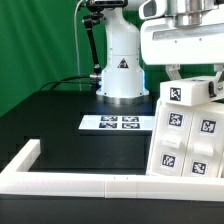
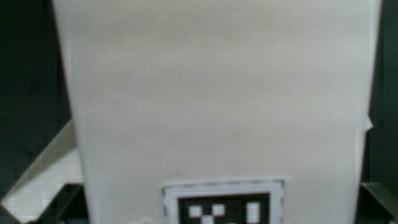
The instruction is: Assemble cabinet
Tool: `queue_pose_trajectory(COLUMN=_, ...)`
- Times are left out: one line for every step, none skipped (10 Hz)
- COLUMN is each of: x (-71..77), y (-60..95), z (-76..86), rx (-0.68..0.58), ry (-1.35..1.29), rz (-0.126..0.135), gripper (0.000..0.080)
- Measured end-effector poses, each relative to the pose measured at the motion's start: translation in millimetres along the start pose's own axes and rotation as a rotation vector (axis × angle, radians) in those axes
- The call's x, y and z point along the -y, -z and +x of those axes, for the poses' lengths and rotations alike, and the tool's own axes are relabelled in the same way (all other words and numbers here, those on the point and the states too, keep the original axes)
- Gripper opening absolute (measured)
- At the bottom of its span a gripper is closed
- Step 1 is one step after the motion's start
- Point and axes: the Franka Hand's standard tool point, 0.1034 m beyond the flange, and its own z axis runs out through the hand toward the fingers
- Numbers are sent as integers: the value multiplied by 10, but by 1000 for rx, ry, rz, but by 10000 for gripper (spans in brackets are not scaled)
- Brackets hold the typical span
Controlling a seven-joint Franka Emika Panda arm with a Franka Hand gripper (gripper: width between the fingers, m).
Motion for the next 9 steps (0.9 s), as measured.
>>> queue_pose_trajectory(x=8, y=0, z=-7, rx=3, ry=-96, rz=4, gripper=553)
queue_pose_trajectory(x=10, y=-5, z=-15, rx=8, ry=-144, rz=7, gripper=553)
queue_pose_trajectory(x=11, y=-8, z=-21, rx=12, ry=-174, rz=9, gripper=553)
queue_pose_trajectory(x=14, y=-11, z=-28, rx=18, ry=-266, rz=13, gripper=553)
queue_pose_trajectory(x=-5, y=-15, z=-35, rx=19, ry=-392, rz=25, gripper=553)
queue_pose_trajectory(x=-31, y=-18, z=-37, rx=25, ry=-497, rz=26, gripper=553)
queue_pose_trajectory(x=-53, y=-25, z=-27, rx=33, ry=-583, rz=26, gripper=553)
queue_pose_trajectory(x=-62, y=-31, z=-25, rx=40, ry=-683, rz=24, gripper=553)
queue_pose_trajectory(x=-70, y=-35, z=-25, rx=48, ry=-777, rz=22, gripper=553)
